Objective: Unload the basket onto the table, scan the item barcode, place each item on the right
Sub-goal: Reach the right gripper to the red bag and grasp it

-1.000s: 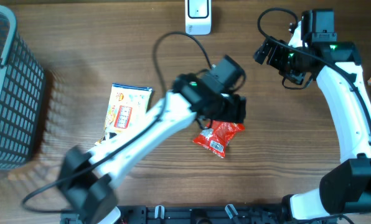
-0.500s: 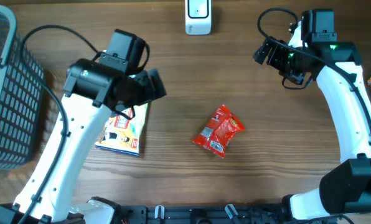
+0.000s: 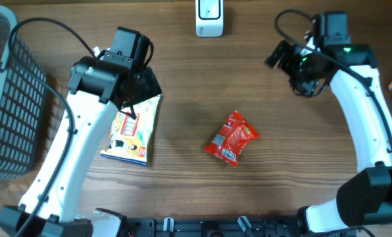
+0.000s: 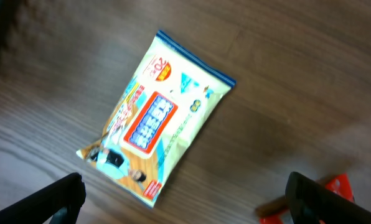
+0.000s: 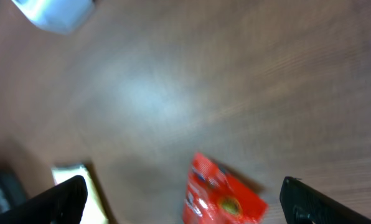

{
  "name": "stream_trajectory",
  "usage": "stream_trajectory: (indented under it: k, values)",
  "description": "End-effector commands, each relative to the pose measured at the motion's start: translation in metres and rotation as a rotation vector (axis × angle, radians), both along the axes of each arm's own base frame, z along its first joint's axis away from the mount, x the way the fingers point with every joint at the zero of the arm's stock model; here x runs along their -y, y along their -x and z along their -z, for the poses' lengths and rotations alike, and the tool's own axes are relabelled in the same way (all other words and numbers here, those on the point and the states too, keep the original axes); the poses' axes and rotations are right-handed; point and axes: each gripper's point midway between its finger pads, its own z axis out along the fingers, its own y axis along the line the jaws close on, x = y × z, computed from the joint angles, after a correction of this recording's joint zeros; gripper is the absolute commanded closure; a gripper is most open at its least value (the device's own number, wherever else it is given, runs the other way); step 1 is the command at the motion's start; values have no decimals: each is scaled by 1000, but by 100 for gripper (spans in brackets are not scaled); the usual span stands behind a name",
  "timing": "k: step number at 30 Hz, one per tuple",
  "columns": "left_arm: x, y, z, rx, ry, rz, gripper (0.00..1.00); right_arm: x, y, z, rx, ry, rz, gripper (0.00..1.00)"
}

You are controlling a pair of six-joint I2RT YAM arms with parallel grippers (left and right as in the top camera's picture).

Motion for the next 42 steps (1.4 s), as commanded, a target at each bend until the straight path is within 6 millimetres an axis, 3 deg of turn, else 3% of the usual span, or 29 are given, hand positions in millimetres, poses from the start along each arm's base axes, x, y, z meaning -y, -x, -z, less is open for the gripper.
stream_trajectory:
  k: [1,4,7,11,16,19,23,30,36,42]
  values:
    - [-1,-16,13,-2,-25,-25,0,-20,17,12,-51,23,-151,0]
    - [-2,-23,25,-26,-33,-33,0,-21,34,18,-105,46,-228,0]
    - [-14,-27,33,-46,-28,-98,0,-16,51,27,-187,62,-228,0]
    - [-30,-27,36,-67,-15,-145,0,-20,68,56,-250,28,-236,0]
    - [-30,-28,36,-62,-14,-147,0,-58,83,90,-243,-222,-284,0]
    - [-30,-28,36,-62,-14,-147,0,-63,94,104,-261,-270,-283,0]
    - [-30,-28,36,-62,-14,-147,0,-60,114,118,-331,-271,-262,0]
    - [-30,-28,36,-62,-14,-147,0,-35,155,135,-501,-134,-229,0]
    - [-30,-28,36,-62,-14,-147,0,-44,145,168,-400,-197,-159,0]
    - [-30,-28,36,-62,-14,-147,0,-64,99,158,-188,-307,-173,1]
